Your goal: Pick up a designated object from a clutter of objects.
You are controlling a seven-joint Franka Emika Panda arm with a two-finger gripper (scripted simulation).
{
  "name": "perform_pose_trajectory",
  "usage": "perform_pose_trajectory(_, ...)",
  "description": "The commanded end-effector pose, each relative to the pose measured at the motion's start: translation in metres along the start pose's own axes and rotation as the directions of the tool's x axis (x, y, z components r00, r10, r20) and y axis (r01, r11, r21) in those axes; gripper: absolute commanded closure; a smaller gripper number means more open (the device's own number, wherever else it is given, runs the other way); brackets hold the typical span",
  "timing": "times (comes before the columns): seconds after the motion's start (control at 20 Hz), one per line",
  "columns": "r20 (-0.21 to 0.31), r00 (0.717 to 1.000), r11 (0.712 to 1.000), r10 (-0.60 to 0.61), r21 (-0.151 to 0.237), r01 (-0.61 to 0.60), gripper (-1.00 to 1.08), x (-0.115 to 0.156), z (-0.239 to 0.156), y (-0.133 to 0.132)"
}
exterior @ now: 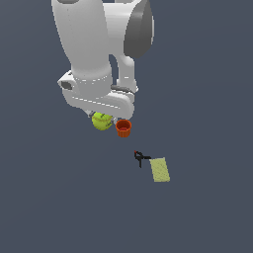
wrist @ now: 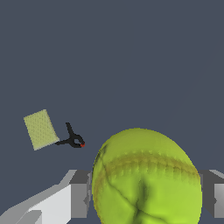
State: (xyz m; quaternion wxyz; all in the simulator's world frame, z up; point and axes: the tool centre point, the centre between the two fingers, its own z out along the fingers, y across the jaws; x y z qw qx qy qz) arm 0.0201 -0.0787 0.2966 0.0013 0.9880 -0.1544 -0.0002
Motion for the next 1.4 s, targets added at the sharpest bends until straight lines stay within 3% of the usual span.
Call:
perform_pose_trajectory(0.0, 0.0, 1.0, 1.0, 0.0, 0.0, 0.0, 1.08, 0.008, -0.022, -0.006)
perform_pose_trajectory(0.65, 0.0, 1.0, 1.0, -0.001, 0.002, 0.001, 1.08, 0.041, -0.095, -0.028)
perform_pose_trajectory(1.35, 0.0, 1.0, 1.0, -0.001, 0.002, 0.001, 1.08, 0.05, -0.112, -0.033)
